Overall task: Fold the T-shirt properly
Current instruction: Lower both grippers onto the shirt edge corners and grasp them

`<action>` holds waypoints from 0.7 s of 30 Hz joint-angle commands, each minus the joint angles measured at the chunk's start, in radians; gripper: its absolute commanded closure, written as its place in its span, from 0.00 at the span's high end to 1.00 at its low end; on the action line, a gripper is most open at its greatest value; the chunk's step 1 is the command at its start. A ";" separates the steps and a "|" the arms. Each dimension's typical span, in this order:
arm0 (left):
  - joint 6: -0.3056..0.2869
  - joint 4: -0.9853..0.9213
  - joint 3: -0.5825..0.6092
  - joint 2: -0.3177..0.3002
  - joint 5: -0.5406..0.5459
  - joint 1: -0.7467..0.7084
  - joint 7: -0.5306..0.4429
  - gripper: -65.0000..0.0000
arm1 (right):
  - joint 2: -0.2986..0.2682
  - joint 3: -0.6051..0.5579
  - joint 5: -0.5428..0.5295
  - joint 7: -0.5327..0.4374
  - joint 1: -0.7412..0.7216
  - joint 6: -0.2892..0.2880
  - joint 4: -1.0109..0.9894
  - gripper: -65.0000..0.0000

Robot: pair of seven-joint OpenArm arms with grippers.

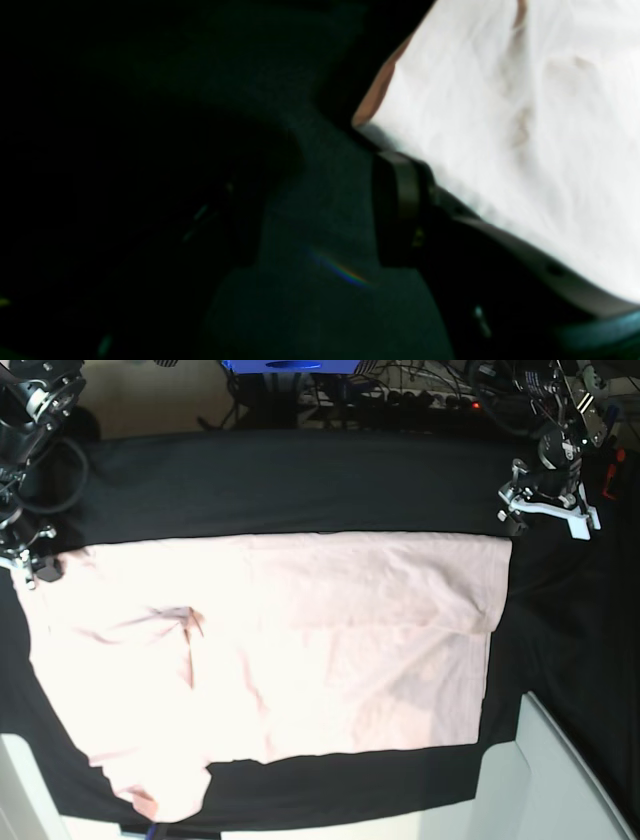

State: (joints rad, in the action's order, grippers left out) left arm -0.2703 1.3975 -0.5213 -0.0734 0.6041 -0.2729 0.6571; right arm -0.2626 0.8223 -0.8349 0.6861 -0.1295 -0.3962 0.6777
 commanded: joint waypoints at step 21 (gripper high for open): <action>-0.172 -0.020 -0.012 0.011 0.014 0.030 -0.023 0.88 | -0.022 -0.002 -0.014 -0.004 -0.014 -0.017 0.015 0.00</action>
State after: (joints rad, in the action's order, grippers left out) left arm -0.4351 1.3666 -0.5297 -0.0536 0.6056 -0.2478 0.6498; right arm -0.2626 0.8223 -0.8349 0.6861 -0.1295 -0.3965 0.6777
